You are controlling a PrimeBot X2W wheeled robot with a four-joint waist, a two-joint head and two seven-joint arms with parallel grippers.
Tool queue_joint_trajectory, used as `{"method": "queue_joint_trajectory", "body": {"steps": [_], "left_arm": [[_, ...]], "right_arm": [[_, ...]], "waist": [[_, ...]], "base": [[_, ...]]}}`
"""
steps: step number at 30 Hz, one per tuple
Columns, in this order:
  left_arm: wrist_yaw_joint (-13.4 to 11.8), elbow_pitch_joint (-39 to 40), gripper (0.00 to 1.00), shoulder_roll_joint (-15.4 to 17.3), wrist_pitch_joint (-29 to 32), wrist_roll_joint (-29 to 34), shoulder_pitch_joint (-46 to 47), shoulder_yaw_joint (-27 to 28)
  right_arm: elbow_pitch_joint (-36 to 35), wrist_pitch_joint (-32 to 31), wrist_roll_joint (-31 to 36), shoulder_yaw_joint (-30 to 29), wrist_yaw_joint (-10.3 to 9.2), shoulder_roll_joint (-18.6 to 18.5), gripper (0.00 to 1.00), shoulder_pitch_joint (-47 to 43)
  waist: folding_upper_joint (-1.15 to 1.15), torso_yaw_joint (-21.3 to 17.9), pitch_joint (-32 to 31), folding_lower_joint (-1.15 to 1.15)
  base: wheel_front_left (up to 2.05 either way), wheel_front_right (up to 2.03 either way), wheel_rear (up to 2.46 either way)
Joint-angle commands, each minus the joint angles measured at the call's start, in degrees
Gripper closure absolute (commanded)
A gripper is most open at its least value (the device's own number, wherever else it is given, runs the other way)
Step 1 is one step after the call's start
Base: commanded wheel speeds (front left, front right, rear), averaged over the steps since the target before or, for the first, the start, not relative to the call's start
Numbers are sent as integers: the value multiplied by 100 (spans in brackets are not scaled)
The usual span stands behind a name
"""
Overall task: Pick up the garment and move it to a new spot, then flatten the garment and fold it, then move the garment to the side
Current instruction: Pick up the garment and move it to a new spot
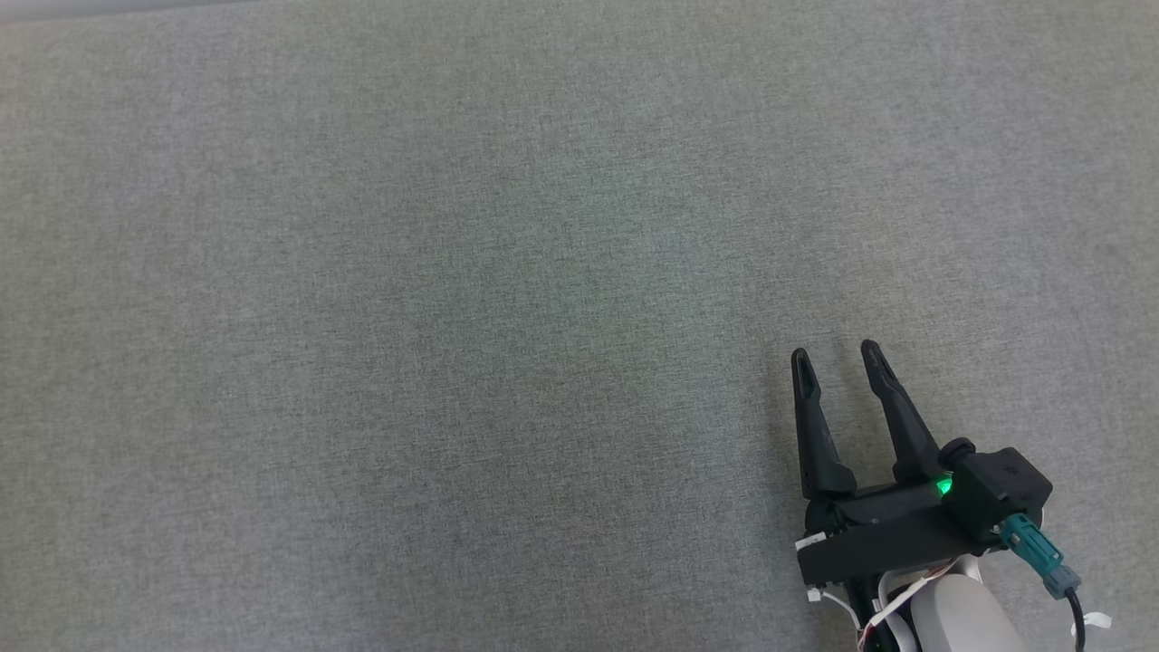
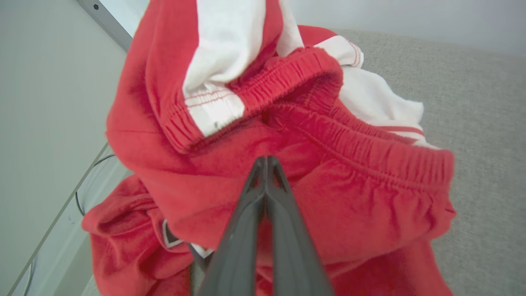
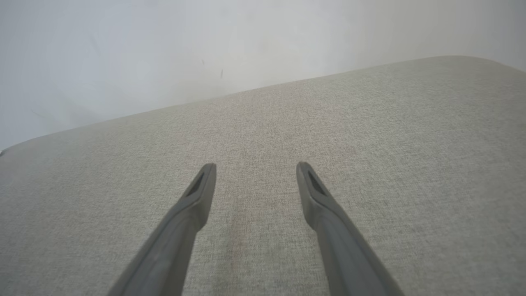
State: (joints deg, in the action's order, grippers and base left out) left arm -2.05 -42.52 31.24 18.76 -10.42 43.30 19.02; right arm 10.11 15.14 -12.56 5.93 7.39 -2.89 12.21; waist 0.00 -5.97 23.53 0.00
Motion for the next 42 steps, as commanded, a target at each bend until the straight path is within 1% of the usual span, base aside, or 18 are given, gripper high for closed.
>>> {"method": "queue_joint_trajectory", "body": {"steps": [1, 4, 9, 17, 20, 22, 28, 32, 37, 42], "left_arm": [[-5, 75, 100, -27, -4, -20, -113, -13], [74, 182, 100, 17, -75, -78, -128, -16], [230, 113, 100, 95, -204, -164, -50, -39], [464, 27, 100, 179, -705, -228, 241, -135], [598, 175, 100, 240, -930, -238, 464, -250], [616, 227, 100, 256, -975, -218, 514, -299], [773, 775, 100, 327, -1196, -185, 908, -585], [842, 1277, 100, 304, -1267, -215, 1164, -795], [900, 1964, 100, 183, -1163, -275, 1461, -1159], [930, 2564, 100, -10, -1013, -547, 1695, -1489]], "right_arm": [[6, 5, 64, -8, 19, 3, 0, 36], [22, 5, 74, -27, 19, 3, 0, 26], [59, 5, 83, -10, 19, 2, 0, 20], [112, 5, 31, 1, 19, 2, 0, -54], [132, 6, -15, 14, 19, 3, 0, -123], [139, 5, -19, 24, 19, 2, 0, -148], [181, 5, -96, 44, 19, 2, 0, -278], [219, 5, -160, 55, 19, 1, 0, -355], [261, 5, -240, 76, 19, 1, 0, -464], [280, 5, -335, 117, 19, 1, 0, -525]], "waist": [[0, 19, -7, 0], [0, 61, -25, 0], [0, 142, -86, 0], [0, 243, -260, 0], [0, 281, -406, 0], [0, 290, -453, 0], [0, 340, -741, 0], [0, 333, -920, 0], [0, 277, -1102, 0], [0, 140, -1209, 0]], "base": [[0, 0, 0], [0, 0, 0], [0, 0, 0], [0, 0, 0], [0, 0, 0], [0, 0, 0], [0, 0, 0], [0, 0, 0], [0, 0, 0], [0, 0, 0]]}}
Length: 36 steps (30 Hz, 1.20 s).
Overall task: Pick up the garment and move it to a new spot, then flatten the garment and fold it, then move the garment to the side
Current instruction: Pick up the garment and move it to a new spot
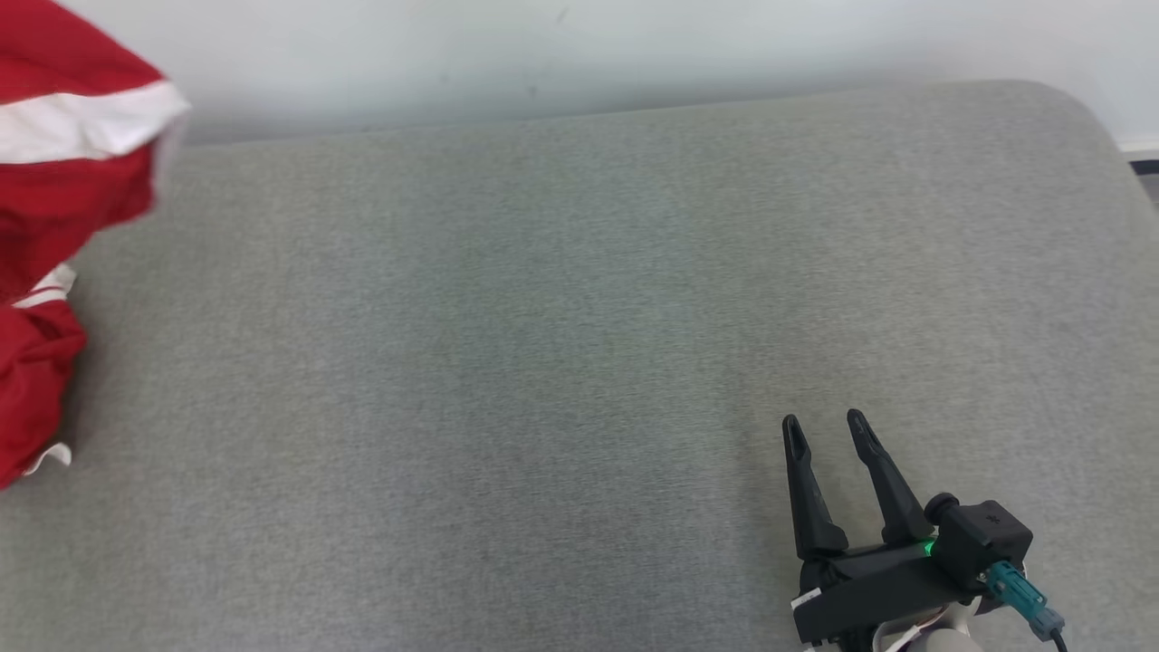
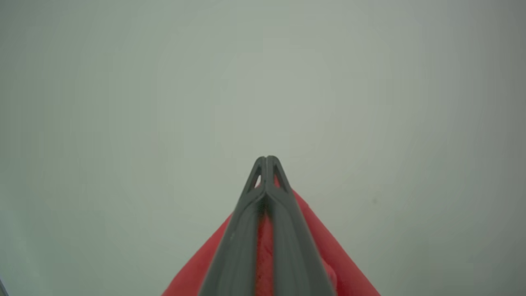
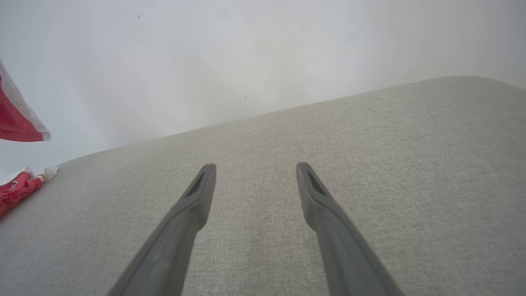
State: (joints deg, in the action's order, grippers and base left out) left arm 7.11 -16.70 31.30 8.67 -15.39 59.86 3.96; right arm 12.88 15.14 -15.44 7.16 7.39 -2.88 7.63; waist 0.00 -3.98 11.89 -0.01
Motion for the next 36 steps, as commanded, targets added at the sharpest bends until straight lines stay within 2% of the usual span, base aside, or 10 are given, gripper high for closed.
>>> {"method": "queue_joint_trajectory", "body": {"steps": [1, 11, 22, 29, 36], "left_arm": [[20, 90, 100, -47, 26, -84, 71, -45], [32, 856, 100, -345, 265, -529, 402, -705], [31, 819, 100, -886, 132, -848, 554, -1503], [31, 868, 100, -1257, 27, -1032, 339, -1935], [-69, 974, 100, -1571, -81, -1135, -344, -2185]], "right_arm": [[7, 5, -54, 18, 19, 1, 0, -63], [-8, 5, -183, 79, 19, 1, 0, -70], [-12, 5, -275, -36, 19, 1, 0, -127], [-17, 5, -336, 3, 19, 2, 0, -133], [-23, 5, -339, -26, 19, 2, 0, -155]], "waist": [[0, -106, -58, 1], [0, -673, 22, 1], [0, -1314, 139, 1], [0, -1502, 192, 1], [0, -1555, 226, 1]], "base": [[0, 0, 0], [0, 0, 0], [0, 0, 0], [0, 0, 0], [0, 0, 0]]}}
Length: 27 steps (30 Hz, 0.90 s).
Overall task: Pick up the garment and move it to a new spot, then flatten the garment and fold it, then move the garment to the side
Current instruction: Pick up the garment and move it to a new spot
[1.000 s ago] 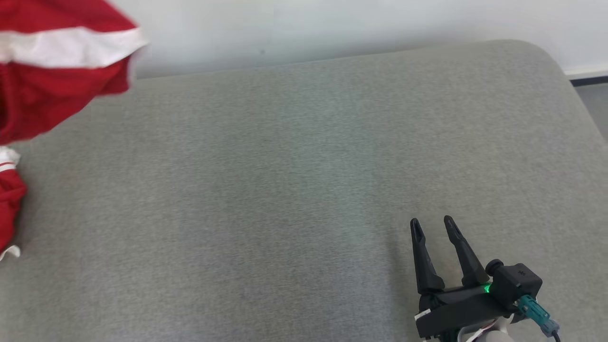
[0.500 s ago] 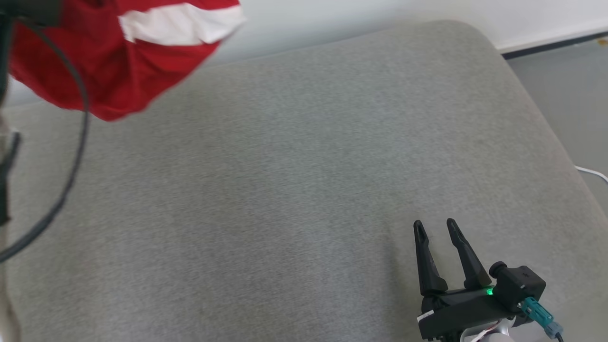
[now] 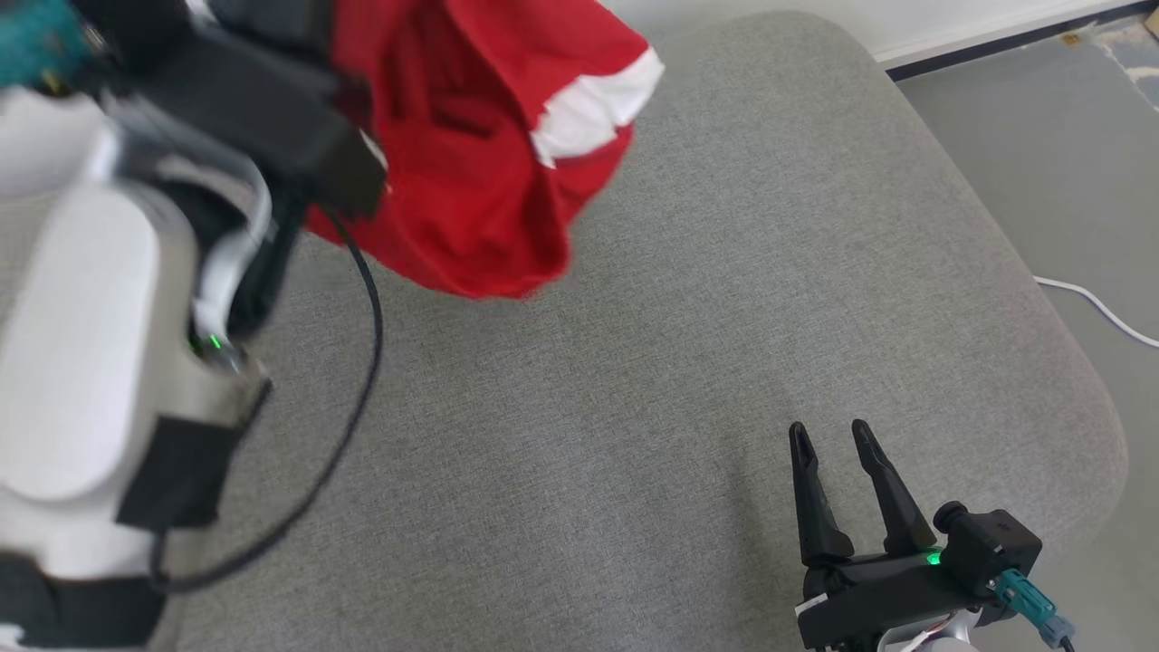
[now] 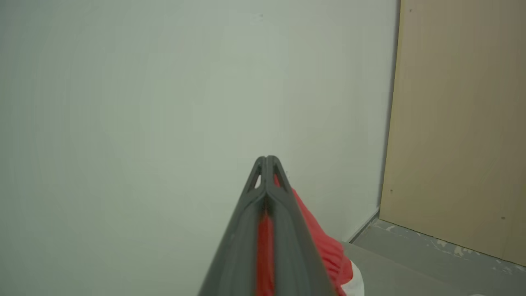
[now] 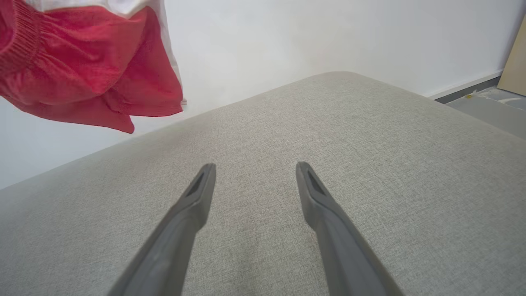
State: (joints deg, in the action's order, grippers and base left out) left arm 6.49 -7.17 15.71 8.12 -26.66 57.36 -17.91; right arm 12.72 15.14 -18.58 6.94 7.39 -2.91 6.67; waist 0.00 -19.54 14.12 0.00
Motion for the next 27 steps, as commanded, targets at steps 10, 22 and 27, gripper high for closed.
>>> {"method": "queue_joint_trajectory", "body": {"steps": [10, 22, 27], "left_arm": [[-82, -481, 100, -236, -330, -4, -2084, -671], [-1, -1897, 100, -564, -997, -131, -2912, -1070], [-2, -2027, 0, -735, -1303, -76, -2796, -1166]], "right_arm": [[15, 5, -4, 40, 19, 5, 0, -7], [120, 5, 96, 86, 20, 4, 0, 75], [146, 5, 199, 42, 20, 3, 0, -8]], "waist": [[0, 73, 64, 0], [0, 210, -3, 0], [0, 358, -185, 0]], "base": [[0, 0, 0], [0, 0, 0], [0, 0, 0]]}}
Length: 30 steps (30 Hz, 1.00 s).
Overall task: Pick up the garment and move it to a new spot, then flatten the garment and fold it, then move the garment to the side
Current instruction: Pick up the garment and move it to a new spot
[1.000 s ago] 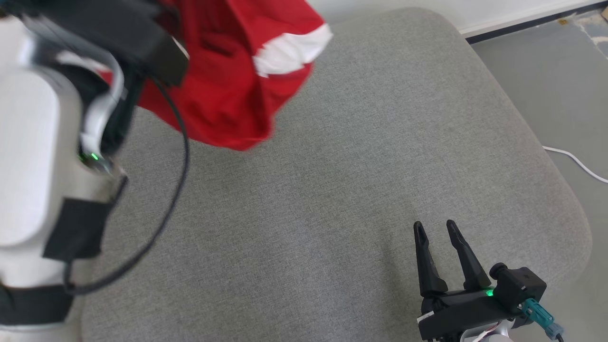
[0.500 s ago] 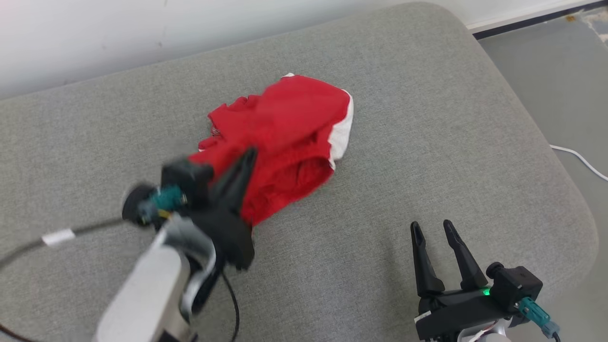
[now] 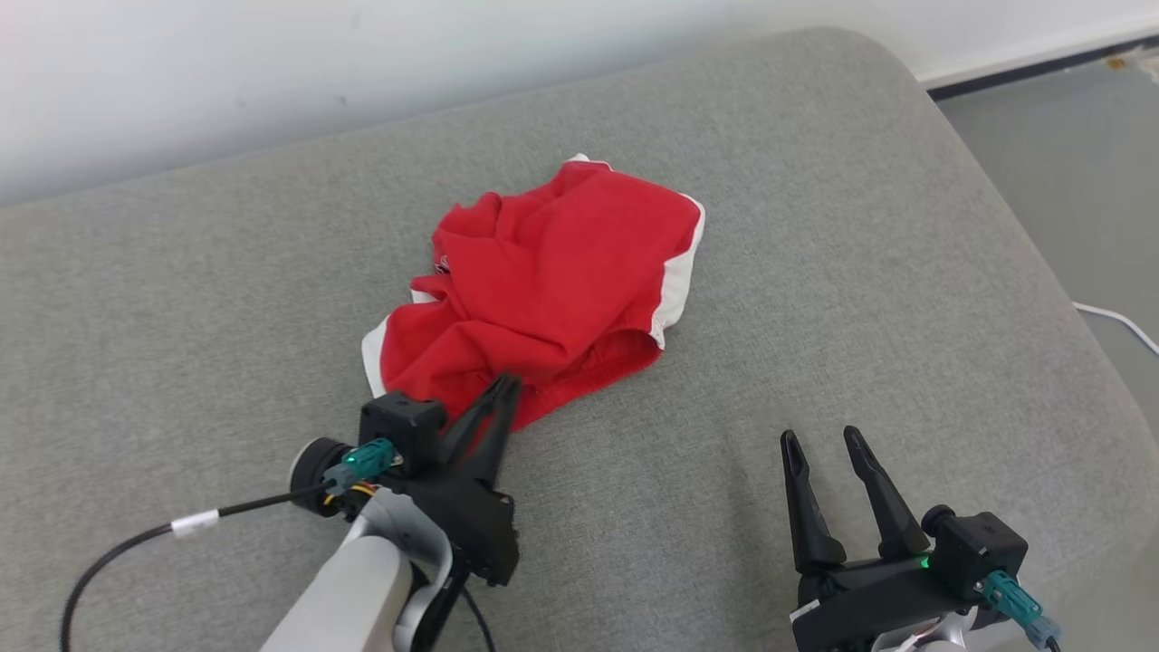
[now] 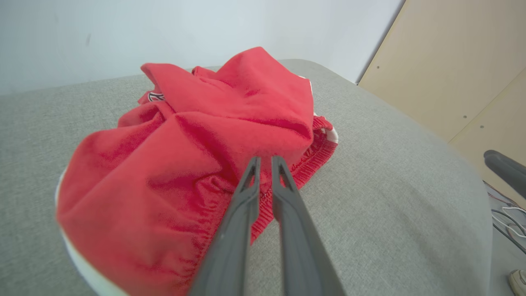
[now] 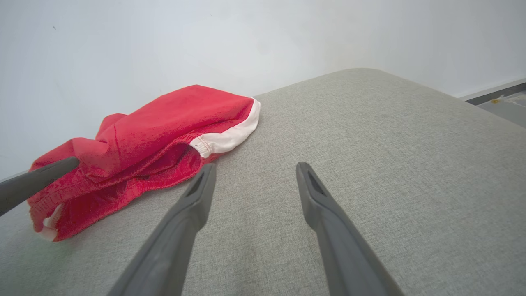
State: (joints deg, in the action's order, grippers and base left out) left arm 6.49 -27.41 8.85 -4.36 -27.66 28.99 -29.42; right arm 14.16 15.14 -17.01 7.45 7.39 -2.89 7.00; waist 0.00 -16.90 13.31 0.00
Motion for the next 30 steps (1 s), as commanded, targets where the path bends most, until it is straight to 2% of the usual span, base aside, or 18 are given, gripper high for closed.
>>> {"method": "queue_joint_trajectory", "body": {"steps": [1, 9, 18, 22, 26, 30], "left_arm": [[0, -11, 0, -75, -98, 18, 37, -31], [-54, 276, 0, -50, -545, -35, -185, 13], [-435, 962, 0, 490, -954, -70, -908, 540], [-624, 1232, 0, 776, -1060, 107, -1331, 815], [-660, 1489, 0, 839, -1087, 45, -1792, 1208], [-683, 1828, 0, 675, -1080, 144, -2312, 1729]], "right_arm": [[1, 5, 48, -12, 20, 3, 0, -65], [-23, 5, 153, -48, 20, 2, 0, -262], [-185, 5, 346, -231, 20, 3, 0, -452], [-216, 6, 408, -357, 20, 0, 0, -544], [-246, 5, 432, -496, 20, 1, 0, -620], [-279, 5, 448, -607, 20, 0, 0, -689]], "waist": [[0, 121, -139, 0], [0, 421, -549, 0], [0, 799, -895, 0], [0, 962, -1000, 0], [0, 1088, -1059, 0], [0, 1153, -1109, 0]], "base": [[0, 0, 0], [0, 0, 0], [0, 0, 0], [0, 0, 0], [0, 0, 0], [0, 0, 0]]}}
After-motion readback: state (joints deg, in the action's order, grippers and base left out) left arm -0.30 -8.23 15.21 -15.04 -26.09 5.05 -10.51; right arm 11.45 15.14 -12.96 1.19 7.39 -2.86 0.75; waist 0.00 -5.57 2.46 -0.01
